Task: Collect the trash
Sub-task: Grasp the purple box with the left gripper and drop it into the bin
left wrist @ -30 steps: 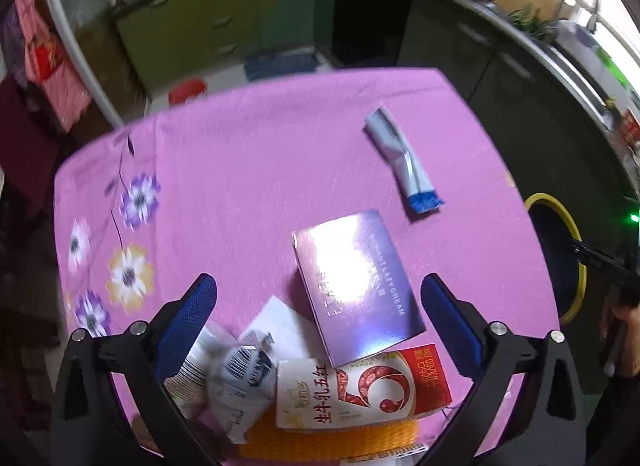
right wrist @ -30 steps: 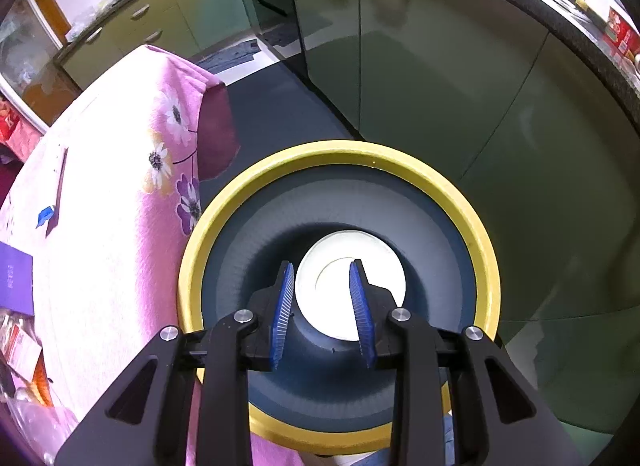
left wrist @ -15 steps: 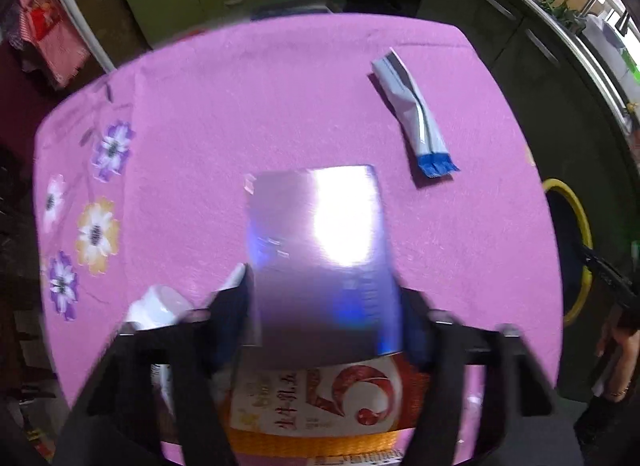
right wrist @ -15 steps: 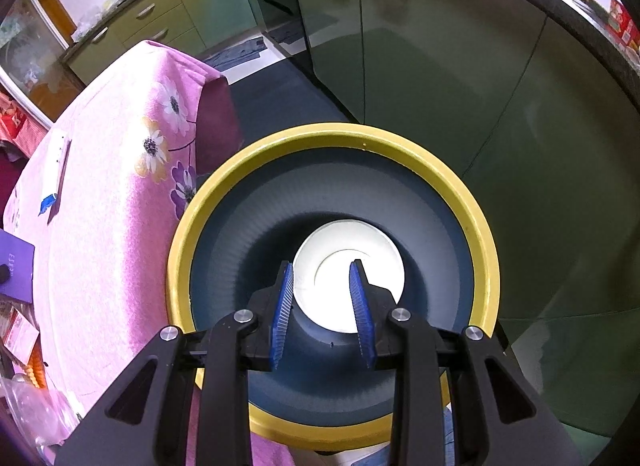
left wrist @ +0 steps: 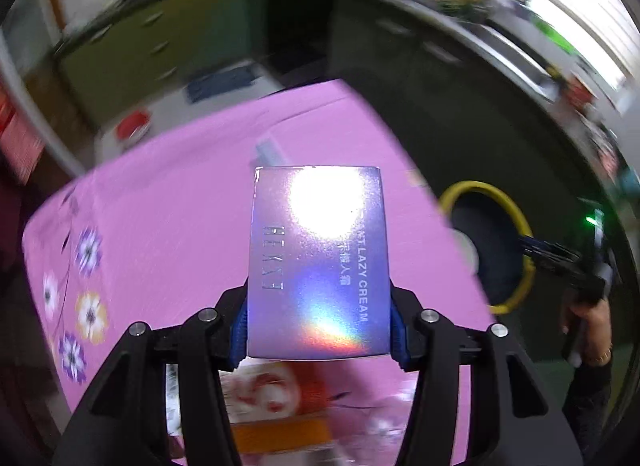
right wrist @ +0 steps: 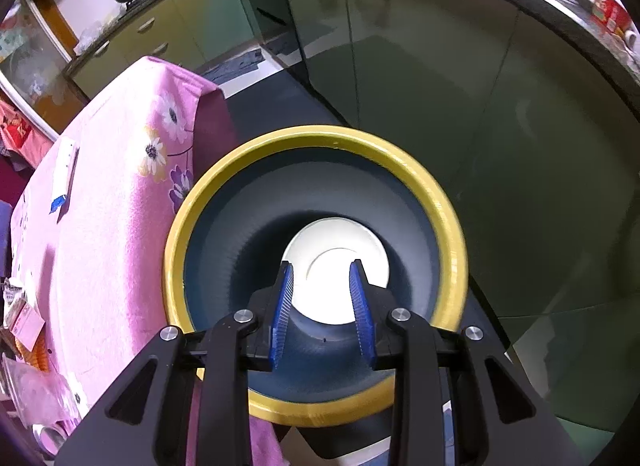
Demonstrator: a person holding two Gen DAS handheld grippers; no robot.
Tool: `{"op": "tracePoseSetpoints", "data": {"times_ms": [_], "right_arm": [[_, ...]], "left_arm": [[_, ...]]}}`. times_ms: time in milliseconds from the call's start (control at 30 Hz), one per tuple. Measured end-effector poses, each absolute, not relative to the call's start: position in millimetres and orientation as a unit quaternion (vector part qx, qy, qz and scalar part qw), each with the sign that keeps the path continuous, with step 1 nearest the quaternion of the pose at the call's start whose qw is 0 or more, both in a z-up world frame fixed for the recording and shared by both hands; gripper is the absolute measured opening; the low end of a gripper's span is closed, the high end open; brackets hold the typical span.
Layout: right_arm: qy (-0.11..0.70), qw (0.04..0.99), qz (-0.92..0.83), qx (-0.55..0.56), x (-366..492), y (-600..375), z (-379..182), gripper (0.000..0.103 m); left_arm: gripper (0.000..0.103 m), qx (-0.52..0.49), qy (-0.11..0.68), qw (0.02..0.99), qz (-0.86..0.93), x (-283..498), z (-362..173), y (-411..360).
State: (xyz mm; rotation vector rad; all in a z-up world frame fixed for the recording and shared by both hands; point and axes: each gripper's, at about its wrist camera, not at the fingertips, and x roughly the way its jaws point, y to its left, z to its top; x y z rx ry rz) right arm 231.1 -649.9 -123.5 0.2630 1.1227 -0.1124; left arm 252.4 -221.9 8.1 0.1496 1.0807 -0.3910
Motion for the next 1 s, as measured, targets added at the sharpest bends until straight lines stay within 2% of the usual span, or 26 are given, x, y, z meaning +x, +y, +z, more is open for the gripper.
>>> {"op": "tracePoseSetpoints", "data": {"times_ms": [200, 500, 600, 633, 667, 767, 900, 1000], "right_arm": [[0.521, 0.840, -0.072, 0.135, 205.5, -674.0, -119.0, 0.029], [0.510, 0.842, -0.102, 0.143, 165.4, -704.5, -111.7, 0.029], [0.506, 0.844, -0.105, 0.145, 153.3, -711.5, -107.2, 0.030], [0.505, 0.844, -0.106, 0.146, 150.3, -712.7, -105.6, 0.035], [0.503, 0.845, -0.107, 0.146, 147.0, -713.0, -103.8, 0.037], [0.499, 0.848, -0.107, 0.147, 141.4, -713.7, -99.7, 0.038], [0.496, 0.850, -0.101, 0.145, 135.9, -709.5, -94.4, 0.038], [0.495, 0.853, -0.088, 0.138, 131.2, -698.6, -89.7, 0.038]], "left_arm": [[0.051, 0.134, 0.504, 0.802, -0.292, 235.1, 10.5, -326.8], [0.051, 0.223, 0.535, 0.733, -0.356, 230.5, -48.7, -464.7], [0.053, 0.226, 0.548, 0.726, -0.350, 237.8, -67.3, -481.1], [0.054, 0.227, 0.551, 0.725, -0.347, 240.3, -71.7, -485.8], [0.061, 0.228, 0.552, 0.723, -0.346, 241.9, -74.0, -485.7], [0.071, 0.233, 0.540, 0.735, -0.339, 246.2, -75.6, -492.4], [0.072, 0.217, 0.528, 0.746, -0.343, 250.2, -59.2, -485.3], [0.072, 0.186, 0.507, 0.763, -0.356, 246.7, -26.2, -463.8]]}}
